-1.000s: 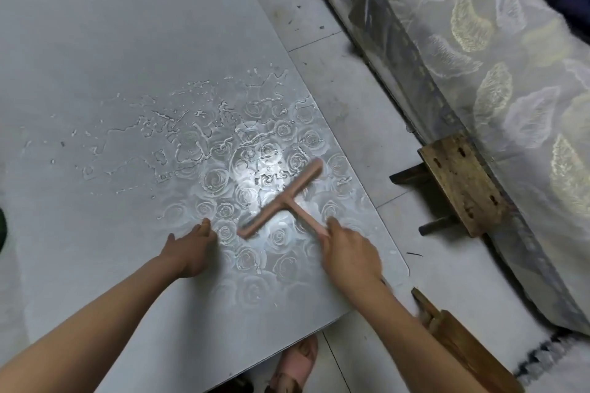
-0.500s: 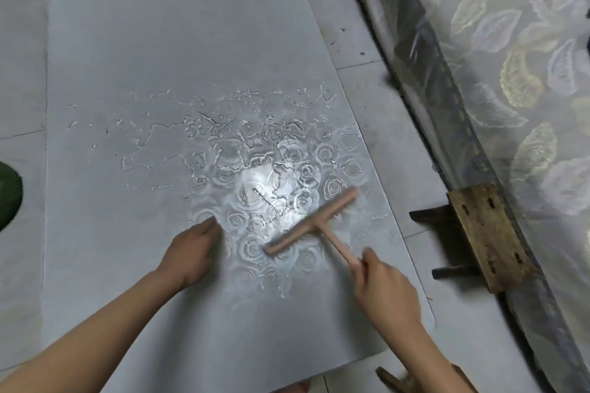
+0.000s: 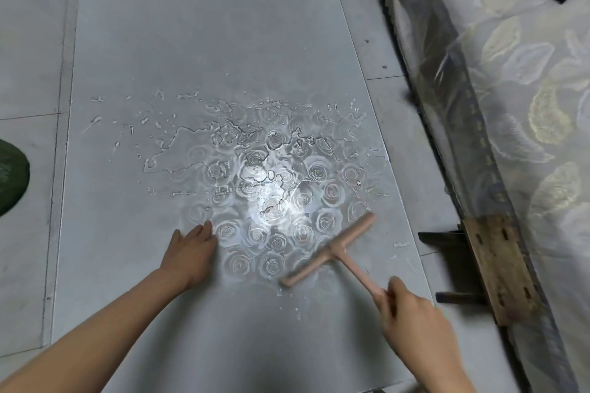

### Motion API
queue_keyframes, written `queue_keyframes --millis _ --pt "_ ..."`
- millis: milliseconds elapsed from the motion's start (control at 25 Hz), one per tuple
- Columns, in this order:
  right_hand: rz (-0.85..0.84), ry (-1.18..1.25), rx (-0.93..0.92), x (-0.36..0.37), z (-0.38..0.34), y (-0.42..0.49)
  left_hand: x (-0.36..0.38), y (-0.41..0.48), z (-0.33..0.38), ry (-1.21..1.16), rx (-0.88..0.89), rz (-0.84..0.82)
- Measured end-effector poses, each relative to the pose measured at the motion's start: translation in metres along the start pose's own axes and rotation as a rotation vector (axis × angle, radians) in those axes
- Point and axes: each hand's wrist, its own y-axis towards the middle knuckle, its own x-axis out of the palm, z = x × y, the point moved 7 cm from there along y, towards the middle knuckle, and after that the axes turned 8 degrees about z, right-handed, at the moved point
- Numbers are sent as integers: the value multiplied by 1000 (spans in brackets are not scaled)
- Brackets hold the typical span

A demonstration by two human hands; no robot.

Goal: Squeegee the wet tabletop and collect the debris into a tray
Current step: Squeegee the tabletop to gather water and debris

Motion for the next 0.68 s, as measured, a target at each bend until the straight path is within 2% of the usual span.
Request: queue_keyframes --millis 160,240,360,520,600,680 --pt "47 153 -104 7 -89 52 4 -1 0 -8 -7 -44" --pt "96 208 -109 -2 -106 66 3 0 -2 -41 -27 -43" --pt "161 222 -51 -14 -54 27 -3 -6 0 -69 -45 3" --pt "22 141 86 4 44 -88 -1 -28 11 -71 -58 20" --pt "-41 162 117 21 63 -130 3 -41 19 -68 -48 -3" --pt "-73 154 95 41 51 -147 9 -50 26 -74 -55 -8"
